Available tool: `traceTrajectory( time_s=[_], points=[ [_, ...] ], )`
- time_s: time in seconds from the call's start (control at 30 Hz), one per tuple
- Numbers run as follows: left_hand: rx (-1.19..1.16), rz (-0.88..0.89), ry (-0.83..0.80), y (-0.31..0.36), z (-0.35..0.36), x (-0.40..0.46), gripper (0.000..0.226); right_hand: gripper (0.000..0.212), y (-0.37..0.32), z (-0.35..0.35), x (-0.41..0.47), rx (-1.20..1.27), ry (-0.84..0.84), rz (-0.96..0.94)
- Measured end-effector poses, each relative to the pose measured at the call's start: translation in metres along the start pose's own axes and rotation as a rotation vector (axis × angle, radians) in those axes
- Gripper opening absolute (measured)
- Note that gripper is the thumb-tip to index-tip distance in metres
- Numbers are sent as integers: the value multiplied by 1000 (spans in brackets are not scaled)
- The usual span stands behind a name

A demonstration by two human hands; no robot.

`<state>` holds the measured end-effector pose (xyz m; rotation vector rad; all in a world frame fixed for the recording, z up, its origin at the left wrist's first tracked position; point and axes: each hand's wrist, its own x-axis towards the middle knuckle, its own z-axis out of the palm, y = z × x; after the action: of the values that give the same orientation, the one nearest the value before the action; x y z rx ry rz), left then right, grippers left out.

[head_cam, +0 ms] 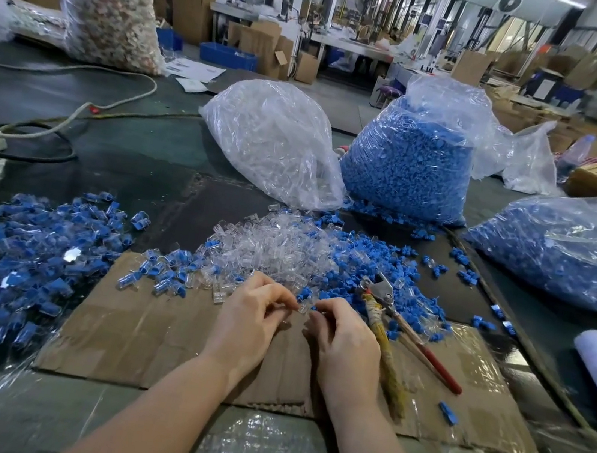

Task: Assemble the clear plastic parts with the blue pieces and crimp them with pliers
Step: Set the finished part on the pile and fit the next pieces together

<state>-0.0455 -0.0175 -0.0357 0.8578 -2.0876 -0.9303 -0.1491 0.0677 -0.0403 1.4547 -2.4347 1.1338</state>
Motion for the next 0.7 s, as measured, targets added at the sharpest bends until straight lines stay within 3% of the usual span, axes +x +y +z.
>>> traceTrajectory(
  time_s=[0.3,0.53,0.7],
  points=[
    [49,23,-1,1,-2,-1,4,31,0,-1,1,-23,-30,-26],
    [-120,-45,18,-3,-4,-2,23,8,-1,-3,-1,38,-14,13],
    [-123,-34,10,-4,-3,-1,34,5,-2,-3,0,39,-14,19]
  ],
)
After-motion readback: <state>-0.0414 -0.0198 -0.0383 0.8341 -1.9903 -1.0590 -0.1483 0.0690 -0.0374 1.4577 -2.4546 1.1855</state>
